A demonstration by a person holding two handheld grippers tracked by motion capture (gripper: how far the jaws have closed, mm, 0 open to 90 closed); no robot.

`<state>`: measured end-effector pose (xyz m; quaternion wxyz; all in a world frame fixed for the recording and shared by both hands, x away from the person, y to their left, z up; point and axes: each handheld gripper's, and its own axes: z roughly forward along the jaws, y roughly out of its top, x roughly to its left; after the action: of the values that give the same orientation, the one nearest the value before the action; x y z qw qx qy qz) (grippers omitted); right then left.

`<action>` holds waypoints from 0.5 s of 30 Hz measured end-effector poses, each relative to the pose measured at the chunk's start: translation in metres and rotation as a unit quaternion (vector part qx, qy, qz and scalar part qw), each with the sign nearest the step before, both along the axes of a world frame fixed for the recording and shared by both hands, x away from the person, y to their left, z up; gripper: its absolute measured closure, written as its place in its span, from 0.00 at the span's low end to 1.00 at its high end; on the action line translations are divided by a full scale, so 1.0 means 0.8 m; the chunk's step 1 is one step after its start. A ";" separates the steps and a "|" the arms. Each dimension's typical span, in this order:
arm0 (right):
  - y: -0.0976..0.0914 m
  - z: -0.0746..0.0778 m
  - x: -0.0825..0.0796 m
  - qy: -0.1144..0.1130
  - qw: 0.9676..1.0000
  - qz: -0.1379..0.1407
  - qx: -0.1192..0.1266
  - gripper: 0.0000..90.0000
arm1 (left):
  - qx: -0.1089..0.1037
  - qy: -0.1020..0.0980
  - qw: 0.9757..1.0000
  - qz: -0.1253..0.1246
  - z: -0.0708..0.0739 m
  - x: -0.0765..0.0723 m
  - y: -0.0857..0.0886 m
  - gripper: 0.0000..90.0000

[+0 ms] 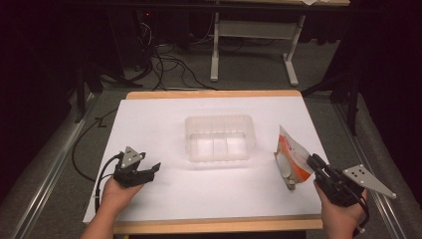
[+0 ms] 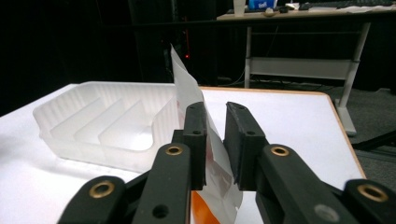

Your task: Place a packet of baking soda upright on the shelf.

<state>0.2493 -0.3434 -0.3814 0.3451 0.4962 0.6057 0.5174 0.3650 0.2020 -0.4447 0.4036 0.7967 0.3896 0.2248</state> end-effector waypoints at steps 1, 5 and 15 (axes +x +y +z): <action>0.003 -0.002 0.002 0.004 1.000 0.003 -0.002 0.86 | 0.002 0.000 1.000 -0.001 0.000 0.000 0.000 0.36; 0.011 -0.009 0.007 0.021 1.000 0.017 -0.015 0.84 | 0.000 0.000 1.000 0.000 0.000 0.000 0.001 0.36; 0.018 -0.020 0.013 0.040 0.999 0.022 -0.022 0.82 | 0.001 -0.001 1.000 0.000 0.001 0.000 0.001 0.36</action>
<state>0.2601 -0.3289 -0.3976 0.3201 0.4948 0.6413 0.4914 0.3647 0.2027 -0.4440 0.4035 0.7969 0.3888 0.2255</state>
